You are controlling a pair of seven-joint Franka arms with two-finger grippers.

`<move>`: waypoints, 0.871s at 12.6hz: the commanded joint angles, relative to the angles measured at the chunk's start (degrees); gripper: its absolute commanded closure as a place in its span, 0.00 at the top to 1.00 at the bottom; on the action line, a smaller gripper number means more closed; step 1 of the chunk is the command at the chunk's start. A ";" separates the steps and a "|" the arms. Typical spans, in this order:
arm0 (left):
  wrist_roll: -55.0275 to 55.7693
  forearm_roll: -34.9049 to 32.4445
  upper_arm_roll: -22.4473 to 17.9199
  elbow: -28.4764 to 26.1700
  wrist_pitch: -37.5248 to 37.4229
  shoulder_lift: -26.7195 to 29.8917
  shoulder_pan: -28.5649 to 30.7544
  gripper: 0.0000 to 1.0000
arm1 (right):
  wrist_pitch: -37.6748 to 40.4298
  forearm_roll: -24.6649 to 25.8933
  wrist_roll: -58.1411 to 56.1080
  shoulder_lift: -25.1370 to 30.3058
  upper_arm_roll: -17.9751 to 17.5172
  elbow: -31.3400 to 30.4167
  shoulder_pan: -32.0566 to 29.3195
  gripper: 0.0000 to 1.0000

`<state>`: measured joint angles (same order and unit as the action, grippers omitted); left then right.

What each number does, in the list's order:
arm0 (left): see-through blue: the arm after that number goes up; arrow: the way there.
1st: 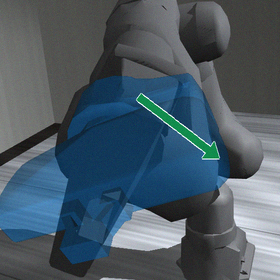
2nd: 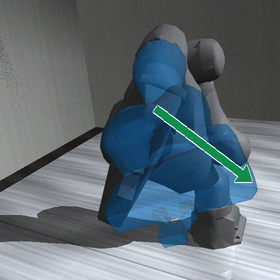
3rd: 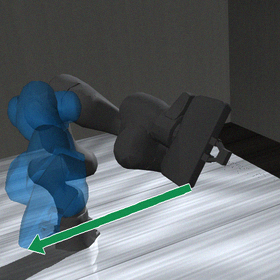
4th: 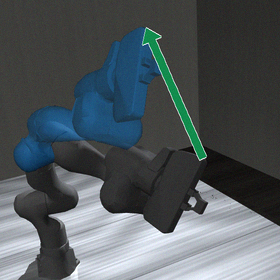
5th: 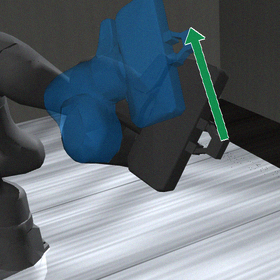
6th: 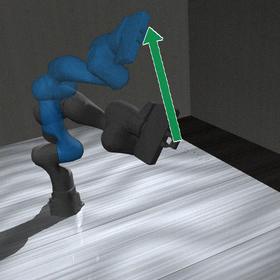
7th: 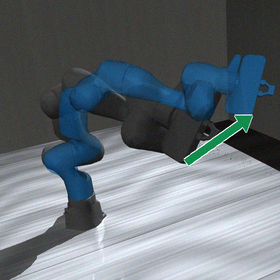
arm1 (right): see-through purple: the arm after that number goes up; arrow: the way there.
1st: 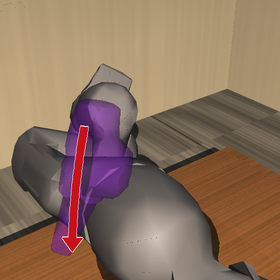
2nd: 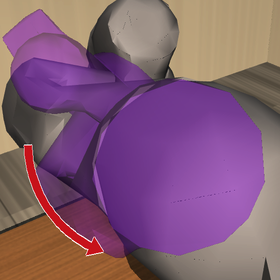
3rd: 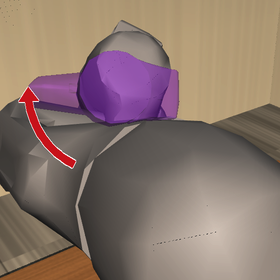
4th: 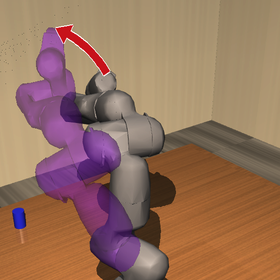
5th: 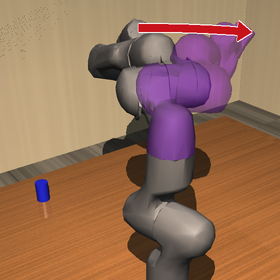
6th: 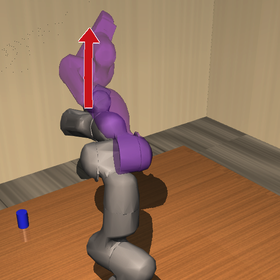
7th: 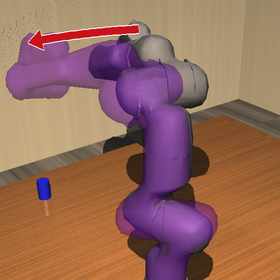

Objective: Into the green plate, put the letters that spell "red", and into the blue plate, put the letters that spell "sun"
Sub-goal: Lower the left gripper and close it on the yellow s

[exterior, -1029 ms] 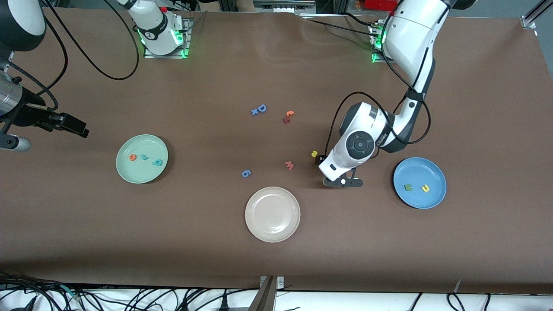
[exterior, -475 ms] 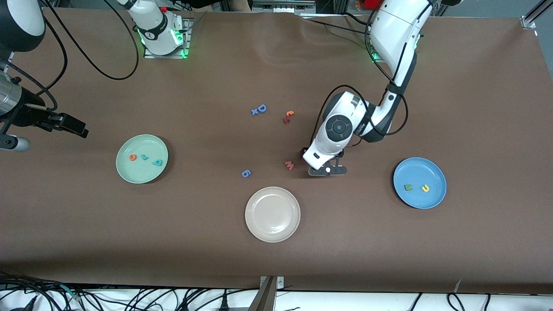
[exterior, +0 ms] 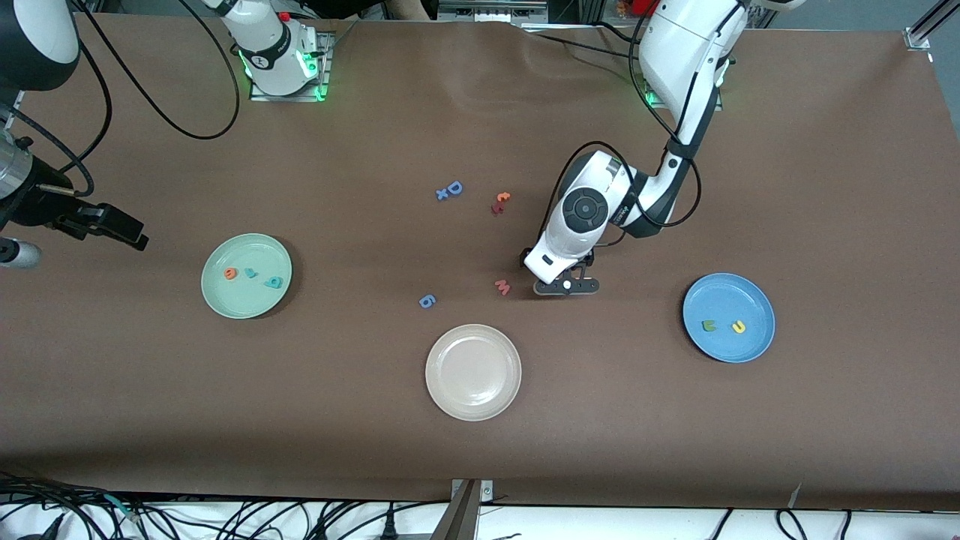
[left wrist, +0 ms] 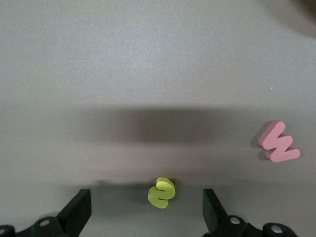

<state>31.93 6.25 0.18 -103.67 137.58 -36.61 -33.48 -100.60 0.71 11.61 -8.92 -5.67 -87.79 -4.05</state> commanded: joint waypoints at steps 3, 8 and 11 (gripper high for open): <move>2.08 0.69 -0.53 -3.73 4.81 1.54 -1.59 0.94 | -1.53 0.35 0.52 1.36 -1.27 -2.47 -0.87 0.99; 2.88 0.69 -0.62 -4.08 4.81 1.37 -2.55 0.82 | -1.27 0.35 0.43 1.10 -1.44 -2.47 -0.70 0.99; 2.88 0.69 -0.62 -3.99 5.68 0.93 -2.47 0.67 | -1.62 0.35 0.52 0.83 -1.44 -2.47 -0.70 0.99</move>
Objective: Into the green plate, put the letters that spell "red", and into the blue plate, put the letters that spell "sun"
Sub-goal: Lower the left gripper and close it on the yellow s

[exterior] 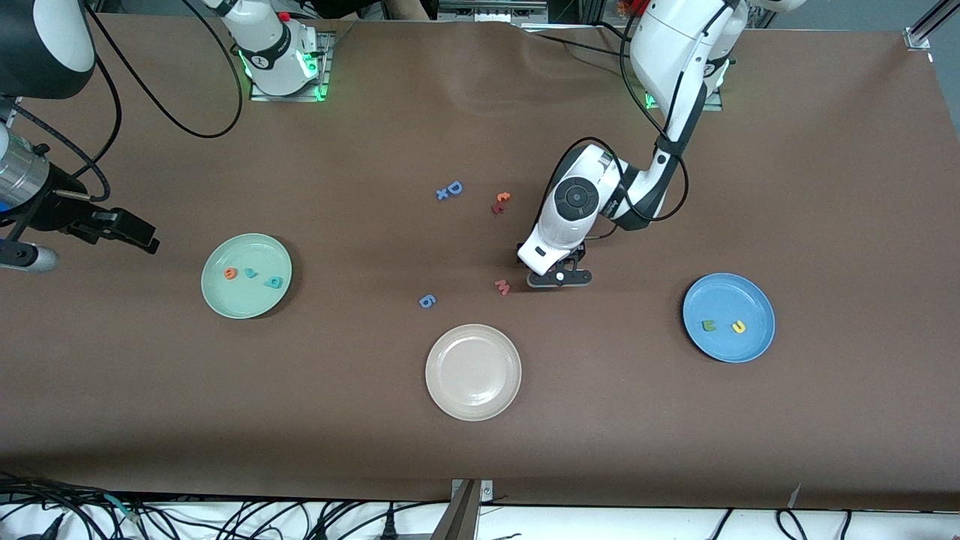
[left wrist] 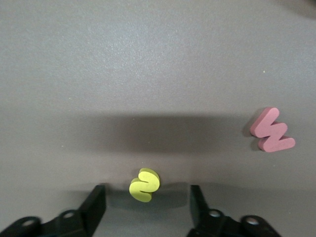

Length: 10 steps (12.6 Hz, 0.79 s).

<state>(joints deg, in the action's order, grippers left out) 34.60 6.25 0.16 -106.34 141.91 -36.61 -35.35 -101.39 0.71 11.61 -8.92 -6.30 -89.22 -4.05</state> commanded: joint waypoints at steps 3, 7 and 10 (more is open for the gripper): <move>0.12 0.69 -0.69 -0.97 1.88 0.49 -0.42 0.63 | -0.74 0.26 0.43 0.92 -0.82 -1.04 -0.70 0.99; 0.12 0.60 -0.78 -0.97 2.76 0.05 -0.33 0.54 | -0.82 0.26 0.43 1.01 -0.82 -1.31 -0.70 0.99; 0.21 0.69 -0.78 -1.15 2.76 0.05 -0.51 0.49 | -0.74 0.26 0.43 1.01 -0.82 -1.39 -0.70 0.99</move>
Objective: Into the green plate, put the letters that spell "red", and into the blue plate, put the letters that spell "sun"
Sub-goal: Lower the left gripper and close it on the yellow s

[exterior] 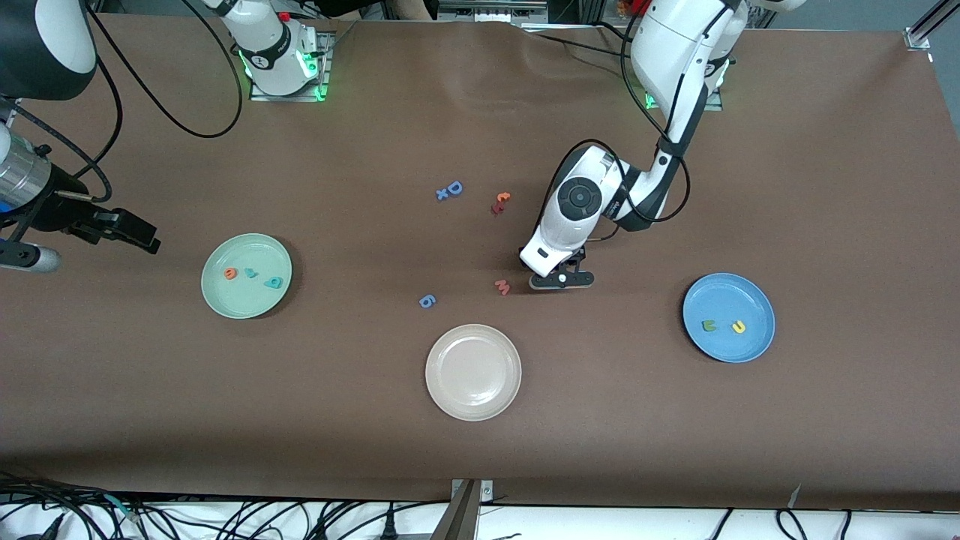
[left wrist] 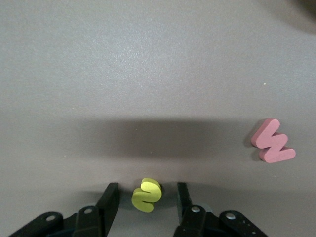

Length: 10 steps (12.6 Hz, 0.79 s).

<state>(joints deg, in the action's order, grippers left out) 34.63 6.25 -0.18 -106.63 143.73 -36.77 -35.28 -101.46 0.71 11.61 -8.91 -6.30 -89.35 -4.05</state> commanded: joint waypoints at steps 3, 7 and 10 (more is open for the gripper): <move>0.70 0.60 -0.43 -1.04 1.02 0.29 -0.76 0.41 | -0.67 0.26 0.43 1.00 -0.81 -1.27 -0.70 0.99; 0.70 0.60 -0.43 -0.95 1.02 0.21 -0.76 0.33 | -0.58 0.26 0.43 1.09 -0.81 -1.44 -0.70 0.99; 0.70 0.60 -0.43 -0.77 1.46 -0.14 -0.76 0.27 | -0.67 0.26 0.43 1.27 -0.81 -1.80 -0.70 0.99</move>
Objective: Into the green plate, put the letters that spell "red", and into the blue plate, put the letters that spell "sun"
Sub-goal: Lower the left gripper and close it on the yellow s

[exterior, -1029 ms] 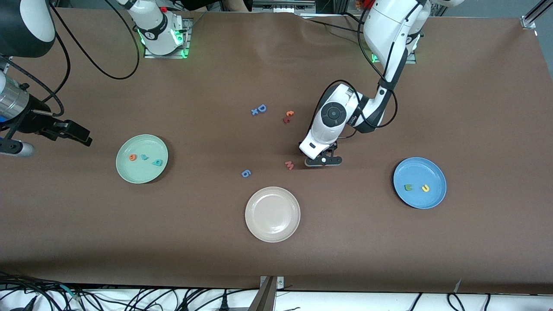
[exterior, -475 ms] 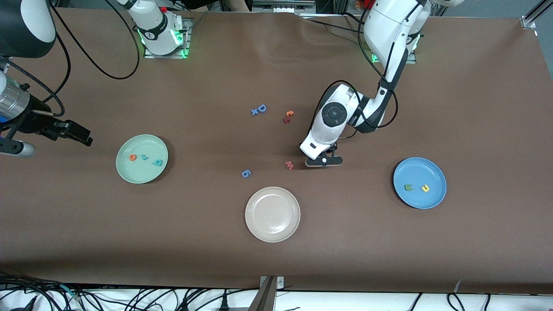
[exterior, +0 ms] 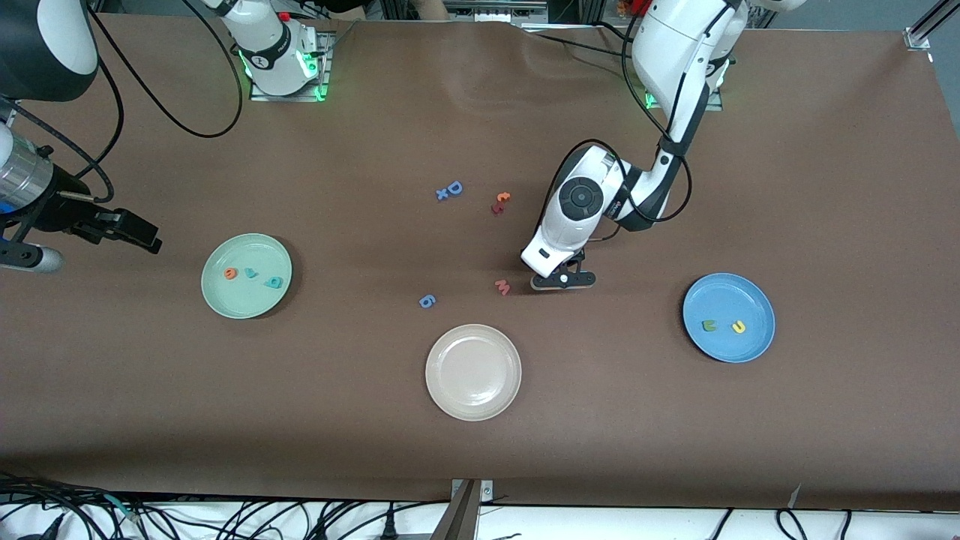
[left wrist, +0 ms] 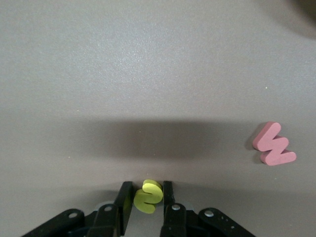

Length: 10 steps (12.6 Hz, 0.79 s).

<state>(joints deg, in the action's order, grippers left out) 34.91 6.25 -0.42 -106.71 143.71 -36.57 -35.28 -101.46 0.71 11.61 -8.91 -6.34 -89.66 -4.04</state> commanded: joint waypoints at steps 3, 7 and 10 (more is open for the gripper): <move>0.42 0.34 -0.19 -0.79 1.83 -0.61 -0.76 0.24 | -0.67 0.26 0.43 1.27 -0.69 -1.48 -0.70 0.99; 0.33 0.34 -0.19 -0.61 1.83 -0.61 -0.67 0.21 | -0.67 0.26 0.43 1.27 -0.69 -1.57 -0.70 0.99; -0.19 0.34 -0.19 -0.26 1.13 -0.52 -0.32 0.19 | -0.67 0.26 0.43 1.36 -0.69 -1.74 -0.70 0.99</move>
<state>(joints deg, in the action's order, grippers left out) 34.92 6.25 -0.46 -106.72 143.73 -36.54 -35.28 -101.46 0.71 11.61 -8.91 -6.35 -89.83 -4.05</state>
